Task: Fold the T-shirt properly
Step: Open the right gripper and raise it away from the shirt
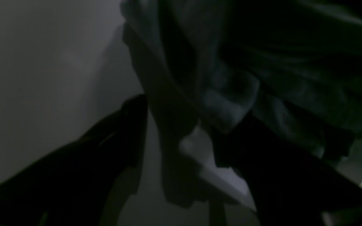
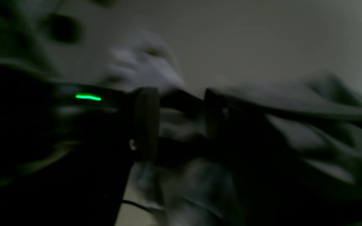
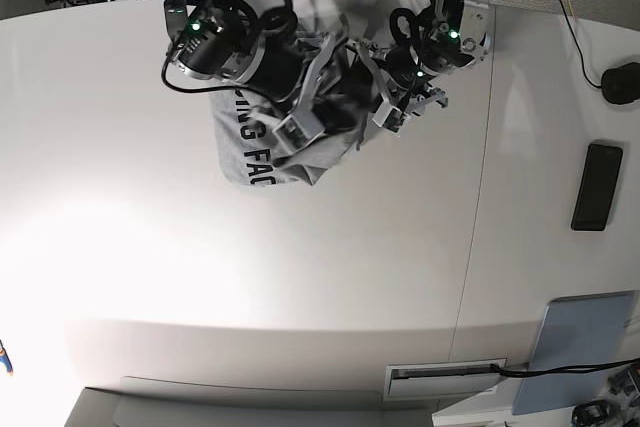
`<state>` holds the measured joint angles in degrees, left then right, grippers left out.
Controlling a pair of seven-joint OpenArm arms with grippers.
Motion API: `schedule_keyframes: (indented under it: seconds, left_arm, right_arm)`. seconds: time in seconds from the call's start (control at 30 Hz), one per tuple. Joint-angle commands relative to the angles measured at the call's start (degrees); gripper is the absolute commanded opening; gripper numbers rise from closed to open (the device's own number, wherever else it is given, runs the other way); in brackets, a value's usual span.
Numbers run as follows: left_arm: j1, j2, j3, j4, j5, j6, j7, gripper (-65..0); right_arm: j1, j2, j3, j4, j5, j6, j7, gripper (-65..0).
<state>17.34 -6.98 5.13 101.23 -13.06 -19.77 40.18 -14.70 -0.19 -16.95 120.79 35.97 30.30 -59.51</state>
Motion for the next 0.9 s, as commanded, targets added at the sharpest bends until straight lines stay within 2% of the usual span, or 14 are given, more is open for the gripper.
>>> schedule_keyframes:
  seconds: [0.0,0.1,0.2,0.3,0.43,0.57,0.77,0.87]
  left_arm:
    - [-0.55,0.11,-0.07,0.94,-0.59,-0.26,-1.25,-31.5]
    - [-0.52,-0.59,-0.07,1.38,-0.59,-0.26,-1.05,-31.5]
    - [-0.5,-2.99,-0.09,3.13,-0.61,0.22,-0.04,-31.5]
    - [-0.5,-5.66,-0.09,6.34,-0.61,4.35,1.4,-31.5]
    - [-0.17,-8.33,-0.07,11.63,-0.63,7.15,1.44,-31.5]
    - [0.0,-8.39,-0.07,16.57,-2.36,7.04,2.45,-31.5]
    - [-0.02,-6.34,-0.02,20.57,-8.28,6.12,3.5,-31.5]
    - [-0.02,-4.33,0.0,20.57,-12.0,1.9,4.48,-31.5]
  right_arm:
    - [0.94,-0.31,-0.11,1.03,3.06,1.7,1.49,-41.0]
    - [2.23,-0.28,-0.09,1.03,6.01,3.76,1.33,-41.0]
    - [2.93,-0.28,0.9,1.03,4.26,3.74,1.03,-41.0]
    - [3.43,-0.24,4.52,1.03,1.57,3.65,1.03,-41.0]
    - [3.93,0.24,12.61,1.03,1.29,2.6,0.9,-41.0]
    - [4.07,0.55,21.99,1.03,1.29,1.11,-0.17,-41.0]
    - [4.02,6.03,33.79,1.03,-0.63,1.09,-1.84,-41.0]
    - [3.67,8.66,38.6,1.01,-3.1,-0.9,-2.49,-41.0]
